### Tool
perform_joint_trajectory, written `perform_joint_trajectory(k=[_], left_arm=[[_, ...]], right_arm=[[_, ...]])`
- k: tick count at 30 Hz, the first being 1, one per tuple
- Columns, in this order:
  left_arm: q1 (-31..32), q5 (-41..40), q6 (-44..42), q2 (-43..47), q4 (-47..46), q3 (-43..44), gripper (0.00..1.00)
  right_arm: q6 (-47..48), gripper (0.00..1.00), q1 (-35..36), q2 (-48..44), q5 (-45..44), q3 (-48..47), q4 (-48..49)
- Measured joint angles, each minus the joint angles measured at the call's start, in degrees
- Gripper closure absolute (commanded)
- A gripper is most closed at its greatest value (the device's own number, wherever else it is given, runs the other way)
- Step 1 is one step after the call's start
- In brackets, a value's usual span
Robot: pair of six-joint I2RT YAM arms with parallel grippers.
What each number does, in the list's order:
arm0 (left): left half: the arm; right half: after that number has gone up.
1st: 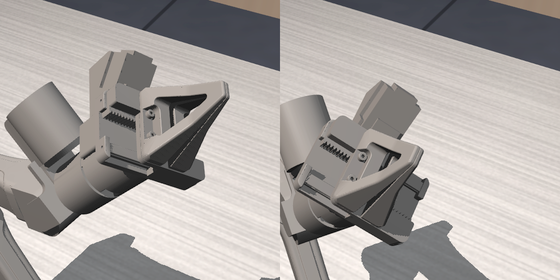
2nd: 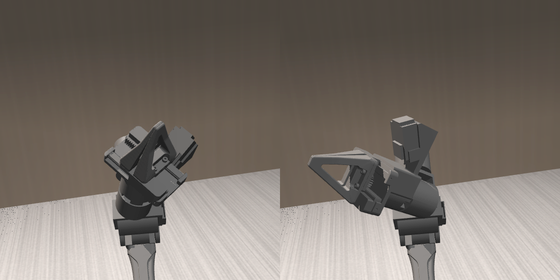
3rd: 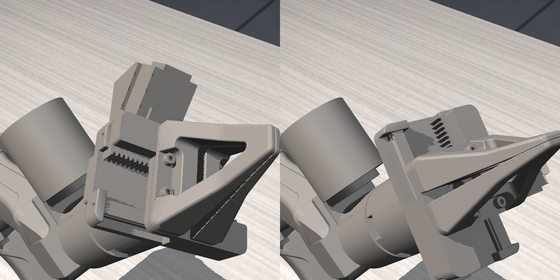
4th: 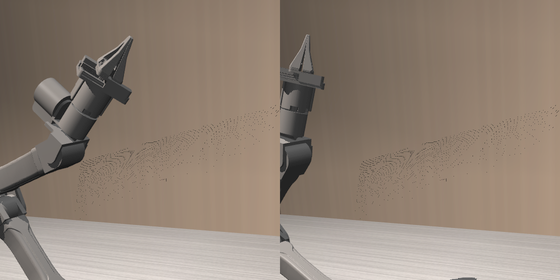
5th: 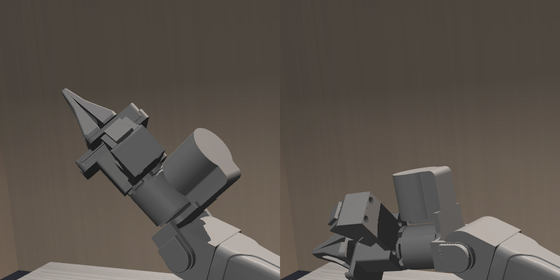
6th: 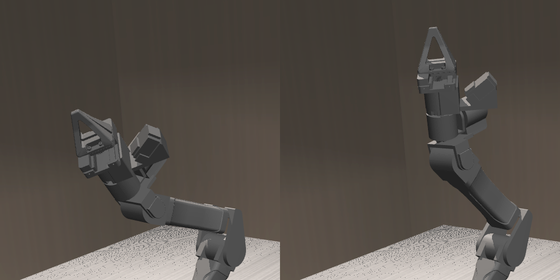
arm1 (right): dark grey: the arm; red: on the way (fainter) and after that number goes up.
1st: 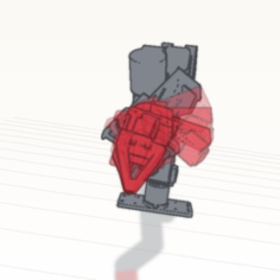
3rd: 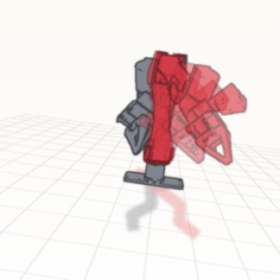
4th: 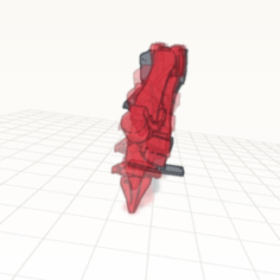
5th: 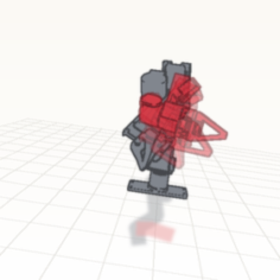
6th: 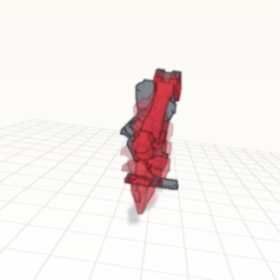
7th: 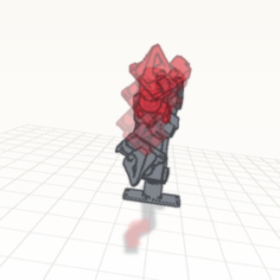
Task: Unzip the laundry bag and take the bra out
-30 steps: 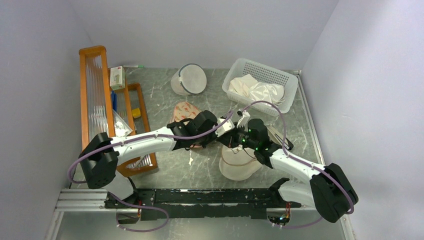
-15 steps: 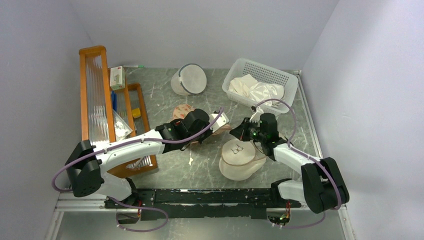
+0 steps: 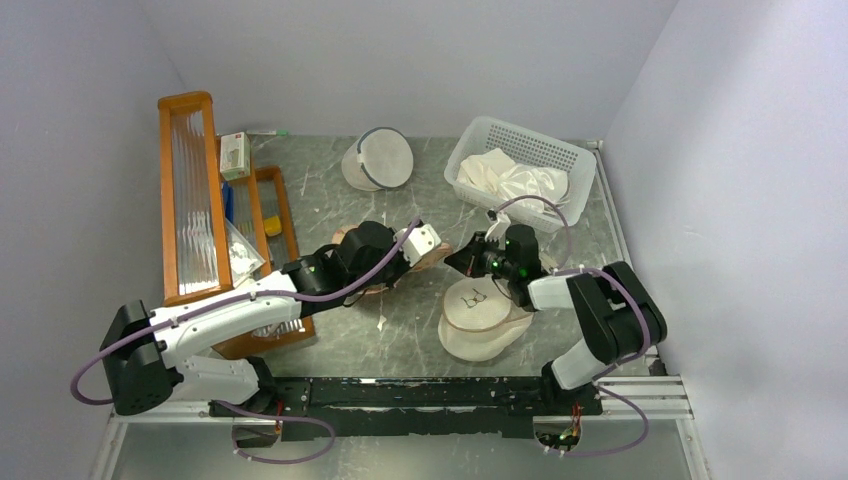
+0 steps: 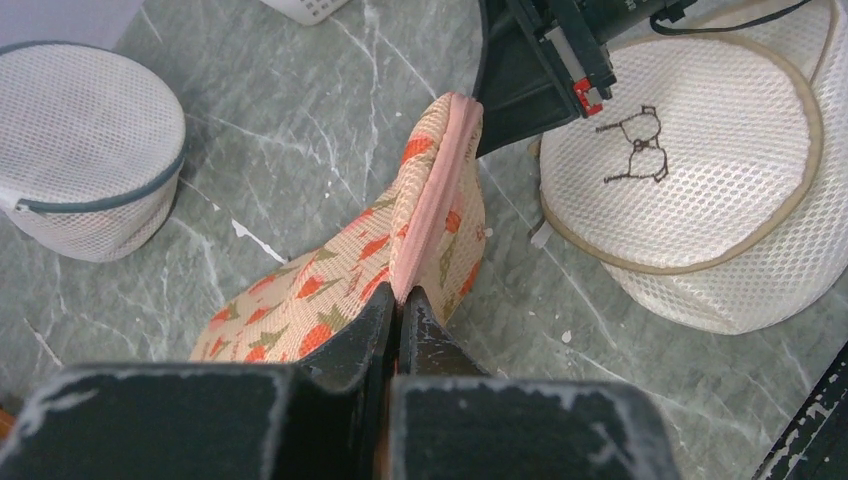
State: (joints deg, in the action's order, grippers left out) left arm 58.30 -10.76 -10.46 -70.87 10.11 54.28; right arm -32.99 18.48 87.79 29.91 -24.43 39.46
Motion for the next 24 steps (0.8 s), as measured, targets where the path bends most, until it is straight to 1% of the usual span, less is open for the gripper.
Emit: perform_joint_trajectory(k=[2,3,4,6,8,10,13,14,15,16,17,18,19,20,24], left_arm=[[-0.09,0.11,0.00,-0.87,0.02,0.02,0.93],[-0.09,0.15,0.00,-1.49,0.00,0.04,0.91],[-0.09,0.31,0.00,-2.16,0.02,0.07,0.84],[-0.09,0.42,0.02,-3.89,0.07,0.48,0.65],[-0.09,0.46,-0.02,-5.66,0.15,1.18,0.53],[-0.09,0.50,0.04,-7.32,0.46,2.12,0.44],[-0.09,0.87,0.11,-7.78,0.50,2.45,0.38],[-0.09,1.03,0.11,-7.63,0.46,2.45,0.37],[-0.09,1.16,0.17,-7.41,0.44,2.45,0.35],[-0.09,1.40,0.22,-7.06,0.44,2.45,0.33],[-0.09,1.57,0.20,-6.62,0.31,2.45,0.26],[-0.09,1.70,0.20,-6.12,0.26,2.45,0.19],[-0.09,1.95,0.24,-5.51,0.11,2.45,0.05],[-0.11,2.08,0.31,-4.92,-0.09,2.45,0.01],[-0.37,2.36,0.59,-2.16,-0.92,2.27,0.00]], right_arm=[[-0.74,1.00,0.52,2.64,-0.55,0.00,2.93],[-1.11,1.00,0.63,3.82,-0.85,0.00,4.13],[-1.42,1.00,0.68,4.48,-1.11,0.00,4.68],[-1.75,0.94,0.66,4.92,-2.23,0.02,4.76],[-1.46,0.82,0.63,3.43,-4.17,0.09,2.78],[-0.70,0.68,0.55,0.63,-6.03,0.22,-0.48],[1.60,0.37,0.33,-5.84,-9.62,0.22,-7.50],[2.23,0.30,0.31,-7.56,-10.38,0.28,-9.42],[2.93,0.26,0.22,-9.81,-11.50,0.42,-11.76],[3.58,0.25,0.13,-12.17,-12.11,0.83,-13.92],[3.89,0.23,0.04,-14.08,-12.44,1.29,-15.52],[4.13,0.22,-0.02,-15.37,-12.46,1.60,-16.76],[4.09,0.20,-0.04,-16.70,-12.50,1.81,-18.45],[3.82,0.19,-0.04,-17.66,-12.50,1.97,-19.85],[1.90,0.19,-0.04,-19.69,-11.61,2.69,-24.39]])
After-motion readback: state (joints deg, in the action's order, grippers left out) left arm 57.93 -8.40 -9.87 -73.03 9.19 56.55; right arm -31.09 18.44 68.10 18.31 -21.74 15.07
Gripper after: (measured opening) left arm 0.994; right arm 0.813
